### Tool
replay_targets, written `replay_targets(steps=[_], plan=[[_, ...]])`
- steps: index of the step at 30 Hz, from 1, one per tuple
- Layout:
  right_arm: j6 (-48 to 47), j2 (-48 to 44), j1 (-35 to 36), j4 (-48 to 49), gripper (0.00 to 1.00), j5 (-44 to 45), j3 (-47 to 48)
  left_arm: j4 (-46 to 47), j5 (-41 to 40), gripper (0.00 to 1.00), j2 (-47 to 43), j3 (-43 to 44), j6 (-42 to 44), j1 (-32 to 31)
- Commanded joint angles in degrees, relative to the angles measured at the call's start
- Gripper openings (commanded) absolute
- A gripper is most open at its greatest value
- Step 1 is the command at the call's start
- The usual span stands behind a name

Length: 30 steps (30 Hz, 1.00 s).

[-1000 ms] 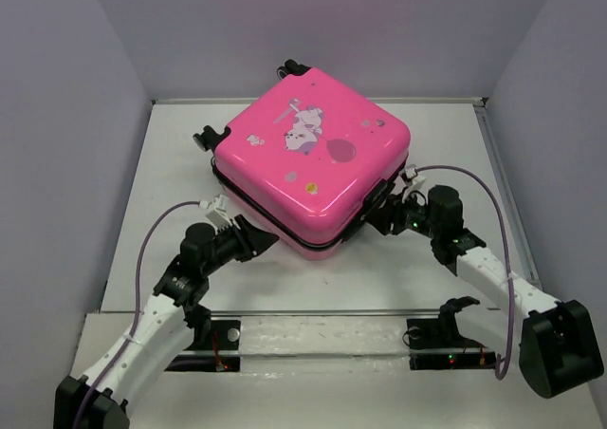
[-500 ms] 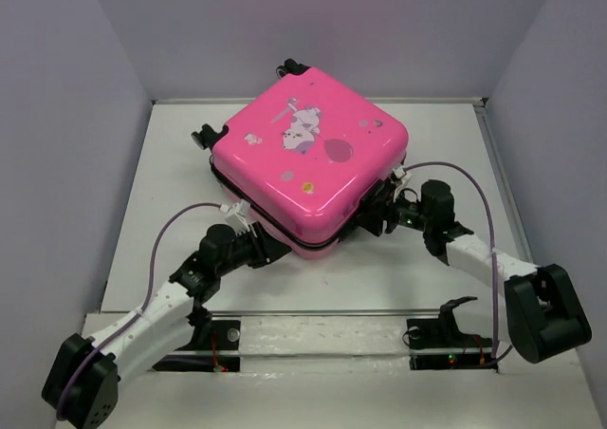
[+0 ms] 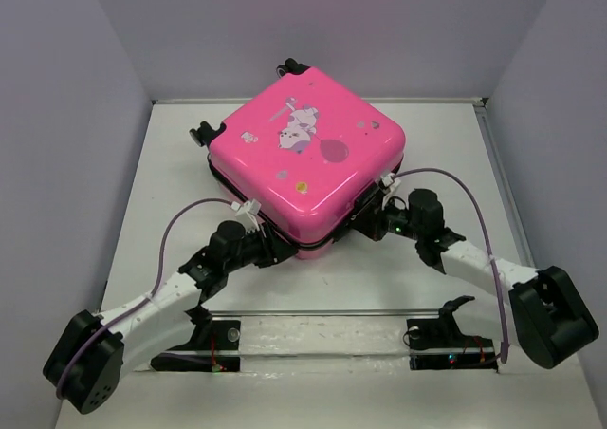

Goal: Pack the luggage

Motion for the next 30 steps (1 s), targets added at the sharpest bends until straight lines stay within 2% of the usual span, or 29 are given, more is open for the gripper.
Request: replay_targets(steps=[1,4,10,13,14,17,21,24,25,26,27,29,30], plan=[[2.0,-4.4,7.2,0.4,0.07,8.8,-1.0,8.5,-1.8,0.46,2.9,5.0,0.6,-0.9],[4.1,-6.9,15.1,-5.0,0.07,19.2,-1.6,10.8,-3.2,0.44,5.6,7.4,0.7,-1.4],[10.3,-10.2,32.1,-13.3,0.07,30.8,-1.4,11.8,-6.0,0.44,10.5,13.8,1.4,-3.7],[13.2,-7.7,37.9,-11.7,0.07,33.5,0.8,13.0,-6.5,0.43,14.6,17.4,1.6,-6.0],[13.3,-4.6,41.7,-11.5,0.07,37.7,2.2,13.7,-6.9,0.43,17.5,20.1,1.6,-7.1],[13.6,1.7,45.3,-10.3,0.07,46.0,8.5,13.6,-9.1,0.43,22.4,26.2,3.1,-12.0],[15.3,4.5,45.8,-4.4,0.07,57.7,11.7,8.6,-10.4,0.44,21.3,28.8,4.8,-12.3],[17.2,6.1,45.8,-0.5,0.07,68.8,12.8,-2.4,-14.6,0.56,14.8,28.8,8.3,-11.7],[16.9,6.9,45.8,1.5,0.07,70.8,12.9,-5.4,-15.9,0.69,12.4,28.6,9.0,-11.2],[17.3,8.2,45.8,1.5,0.07,73.4,13.1,-10.7,-17.9,0.75,7.5,28.1,9.6,-10.4],[17.9,8.7,45.8,1.7,0.07,73.9,13.1,-13.3,-18.4,0.85,5.0,28.2,10.8,-6.9],[18.4,9.3,45.8,3.6,0.07,74.0,12.1,-17.4,-17.0,0.92,-0.4,29.5,12.4,-0.9],[19.1,9.6,45.8,4.1,0.07,73.9,11.4,-21.0,-11.7,0.97,-1.1,32.2,14.3,7.3]])
